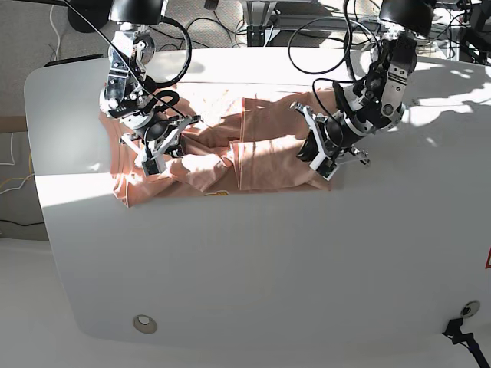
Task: Fold the T-shirt properly
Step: 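Grasp the folded strip with both grippers at its end and middle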
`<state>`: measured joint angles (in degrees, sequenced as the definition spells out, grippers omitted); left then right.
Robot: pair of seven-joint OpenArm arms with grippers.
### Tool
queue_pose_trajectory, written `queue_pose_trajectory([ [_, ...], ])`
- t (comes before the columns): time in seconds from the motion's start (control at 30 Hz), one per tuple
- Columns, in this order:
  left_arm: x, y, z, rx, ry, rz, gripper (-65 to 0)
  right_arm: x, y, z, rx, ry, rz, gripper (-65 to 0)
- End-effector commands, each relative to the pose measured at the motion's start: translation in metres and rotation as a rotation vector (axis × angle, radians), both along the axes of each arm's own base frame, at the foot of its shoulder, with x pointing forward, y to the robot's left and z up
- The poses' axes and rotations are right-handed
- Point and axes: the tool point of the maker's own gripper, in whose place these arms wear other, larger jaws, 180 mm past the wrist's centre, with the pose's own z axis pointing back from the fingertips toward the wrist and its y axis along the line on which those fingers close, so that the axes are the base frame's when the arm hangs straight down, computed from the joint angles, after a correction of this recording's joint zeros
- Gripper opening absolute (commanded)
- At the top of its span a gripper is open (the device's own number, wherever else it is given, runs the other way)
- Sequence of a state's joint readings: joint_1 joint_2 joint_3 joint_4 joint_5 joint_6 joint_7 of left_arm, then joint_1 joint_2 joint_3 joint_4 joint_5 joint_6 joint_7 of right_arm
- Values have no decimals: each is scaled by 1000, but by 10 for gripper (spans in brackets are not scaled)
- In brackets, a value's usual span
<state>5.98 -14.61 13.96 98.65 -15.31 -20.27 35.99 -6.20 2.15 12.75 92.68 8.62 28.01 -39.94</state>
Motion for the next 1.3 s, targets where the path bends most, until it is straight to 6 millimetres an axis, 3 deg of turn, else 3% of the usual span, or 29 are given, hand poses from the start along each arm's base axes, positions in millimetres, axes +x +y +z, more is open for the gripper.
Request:
queue_pose_trajectory([
  [0.0,9,6,-11,12,-6,20,-650,25,1,44,5,-145,-8,-650],
  [0.1,4,17,-45,28,63,51,-650,34,1,79,-15,-246,-3,-614],
  [0.17,-1,23,-62,31,104,69,-650,38,-5,100,-32,-302,-23,-541],
  [0.2,-2,25,-66,30,111,73,-650,38,-19,106,-47,-308,-67,-493],
  [0.33,-5,26,-69,23,114,79,-650,28,-78,103,-91,-272,-231,-268],
  [0.4,-8,27,-71,26,121,80,-650,20,-106,92,-92,-239,-313,-181],
  [0.5,-4,38,-69,26,115,114,-650,10,-145,81,-22,-213,-428,-150],
  [0.63,1,49,-65,26,104,146,-650,-6,-171,54,124,-157,-505,-150],
  [0.83,3,54,-64,27,101,162,-650,-23,-162,30,294,-102,-522,-150],
  [1.17,3,59,-64,28,103,174,-650,-14,-72,15,452,-36,-376,-150],
  [1.27,3,55,-56,23,81,165,-650,-6,-46,17,477,-29,-322,-150],
])
